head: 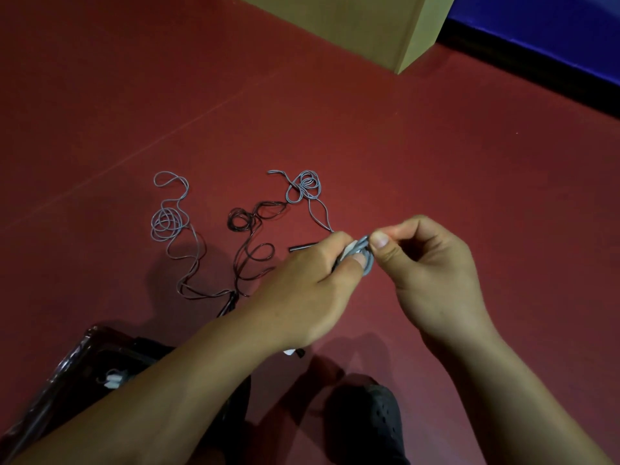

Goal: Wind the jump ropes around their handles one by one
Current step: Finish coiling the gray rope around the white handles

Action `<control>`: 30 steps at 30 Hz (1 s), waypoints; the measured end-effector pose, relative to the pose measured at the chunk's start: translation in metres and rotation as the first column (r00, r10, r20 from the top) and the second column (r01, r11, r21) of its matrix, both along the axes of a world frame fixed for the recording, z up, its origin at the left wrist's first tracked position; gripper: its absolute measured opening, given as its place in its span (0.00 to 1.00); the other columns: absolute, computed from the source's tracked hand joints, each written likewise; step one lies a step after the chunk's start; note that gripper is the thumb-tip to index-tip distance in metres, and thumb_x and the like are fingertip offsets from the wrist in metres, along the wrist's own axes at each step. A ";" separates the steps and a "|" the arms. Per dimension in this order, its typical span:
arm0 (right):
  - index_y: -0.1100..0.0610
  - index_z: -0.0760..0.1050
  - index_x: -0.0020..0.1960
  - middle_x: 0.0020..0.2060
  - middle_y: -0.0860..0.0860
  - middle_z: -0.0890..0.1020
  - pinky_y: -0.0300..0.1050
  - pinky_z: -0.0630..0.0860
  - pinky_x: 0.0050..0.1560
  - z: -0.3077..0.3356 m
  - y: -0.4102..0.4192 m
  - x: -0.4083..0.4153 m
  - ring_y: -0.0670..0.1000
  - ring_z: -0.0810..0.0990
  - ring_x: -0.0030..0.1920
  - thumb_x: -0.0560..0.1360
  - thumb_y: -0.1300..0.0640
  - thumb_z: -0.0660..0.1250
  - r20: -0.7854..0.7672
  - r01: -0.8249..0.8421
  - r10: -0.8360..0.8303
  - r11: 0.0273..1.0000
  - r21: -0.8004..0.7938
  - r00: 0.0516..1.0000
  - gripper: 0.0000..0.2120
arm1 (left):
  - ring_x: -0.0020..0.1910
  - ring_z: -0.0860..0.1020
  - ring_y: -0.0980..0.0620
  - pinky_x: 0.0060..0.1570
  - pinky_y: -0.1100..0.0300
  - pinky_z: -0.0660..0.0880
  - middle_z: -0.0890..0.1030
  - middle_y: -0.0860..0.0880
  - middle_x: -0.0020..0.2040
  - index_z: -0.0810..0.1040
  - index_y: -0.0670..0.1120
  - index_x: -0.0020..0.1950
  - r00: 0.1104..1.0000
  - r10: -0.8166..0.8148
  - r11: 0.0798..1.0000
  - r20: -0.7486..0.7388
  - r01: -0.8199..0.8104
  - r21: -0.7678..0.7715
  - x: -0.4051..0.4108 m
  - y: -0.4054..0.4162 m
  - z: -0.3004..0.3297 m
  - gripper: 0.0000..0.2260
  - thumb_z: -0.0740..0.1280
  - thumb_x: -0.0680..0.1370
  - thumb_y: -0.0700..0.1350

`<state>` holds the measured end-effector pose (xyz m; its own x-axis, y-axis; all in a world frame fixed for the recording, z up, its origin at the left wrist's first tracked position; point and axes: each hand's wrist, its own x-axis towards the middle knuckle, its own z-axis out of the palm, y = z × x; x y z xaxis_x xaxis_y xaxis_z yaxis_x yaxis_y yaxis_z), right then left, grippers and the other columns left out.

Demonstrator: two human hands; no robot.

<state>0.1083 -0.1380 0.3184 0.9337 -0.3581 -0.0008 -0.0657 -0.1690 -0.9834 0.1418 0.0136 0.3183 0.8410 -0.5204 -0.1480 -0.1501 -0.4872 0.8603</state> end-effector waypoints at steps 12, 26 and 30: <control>0.58 0.79 0.43 0.28 0.50 0.77 0.40 0.71 0.32 0.006 -0.001 -0.004 0.47 0.71 0.29 0.73 0.50 0.66 -0.024 0.015 -0.009 0.960 0.279 1.000 0.11 | 0.32 0.75 0.46 0.37 0.43 0.76 0.78 0.47 0.33 0.72 0.49 0.42 0.998 0.027 0.998 0.049 -0.024 -0.051 0.002 -0.001 -0.003 0.14 0.64 0.74 0.59; 0.56 0.79 0.34 0.25 0.50 0.71 0.44 0.66 0.32 0.005 0.005 0.008 0.47 0.66 0.27 0.75 0.51 0.70 -0.122 -0.004 0.036 0.967 0.255 0.992 0.13 | 0.31 0.79 0.51 0.38 0.48 0.78 0.79 0.53 0.28 0.72 0.48 0.33 0.978 0.111 0.989 -0.179 -0.126 -0.075 -0.001 0.008 0.014 0.23 0.67 0.72 0.67; 0.54 0.80 0.38 0.32 0.52 0.74 0.43 0.67 0.32 0.006 0.030 0.019 0.46 0.67 0.29 0.76 0.52 0.70 -0.149 0.000 0.055 0.939 0.344 0.987 0.10 | 0.36 0.79 0.54 0.46 0.45 0.79 0.84 0.49 0.35 0.80 0.45 0.44 0.942 0.218 0.971 -0.257 -0.236 -0.040 -0.012 0.031 0.029 0.19 0.65 0.78 0.61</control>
